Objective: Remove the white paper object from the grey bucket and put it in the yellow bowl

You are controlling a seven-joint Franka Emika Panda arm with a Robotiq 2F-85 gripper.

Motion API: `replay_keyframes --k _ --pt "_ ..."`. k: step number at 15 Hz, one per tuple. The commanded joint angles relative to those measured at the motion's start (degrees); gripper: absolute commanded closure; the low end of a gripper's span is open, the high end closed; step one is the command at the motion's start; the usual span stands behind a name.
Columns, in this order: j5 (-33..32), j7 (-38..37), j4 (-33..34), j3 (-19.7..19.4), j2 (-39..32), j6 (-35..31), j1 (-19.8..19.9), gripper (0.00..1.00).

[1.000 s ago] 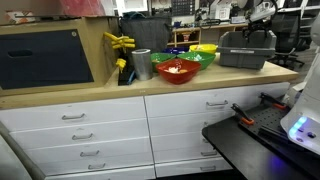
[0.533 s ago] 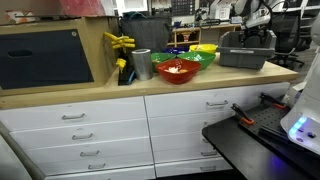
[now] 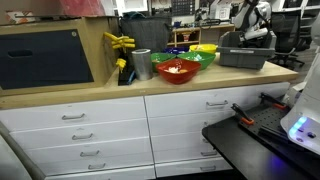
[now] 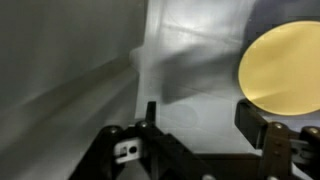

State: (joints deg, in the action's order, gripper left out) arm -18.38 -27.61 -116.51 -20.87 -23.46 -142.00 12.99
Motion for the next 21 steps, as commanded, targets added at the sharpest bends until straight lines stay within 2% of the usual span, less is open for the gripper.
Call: replay_keyframes --k 1,5,8,15,21 --pt "0.6 -0.6 1.6 -2.0 -2.0 -1.7 -0.9 0.51" --pt "0.4 -0.4 2.1 -2.7 -0.5 -0.9 -1.6 0.82" --pt "0.2 -0.3 2.8 -2.9 0.2 -0.1 -1.9 1.0" --pt "0.6 -0.1 2.9 -3.4 2.3 3.1 -2.5 1.0" --pt "4.7 0.5 4.1 0.1 9.7 18.6 -3.4 1.0"
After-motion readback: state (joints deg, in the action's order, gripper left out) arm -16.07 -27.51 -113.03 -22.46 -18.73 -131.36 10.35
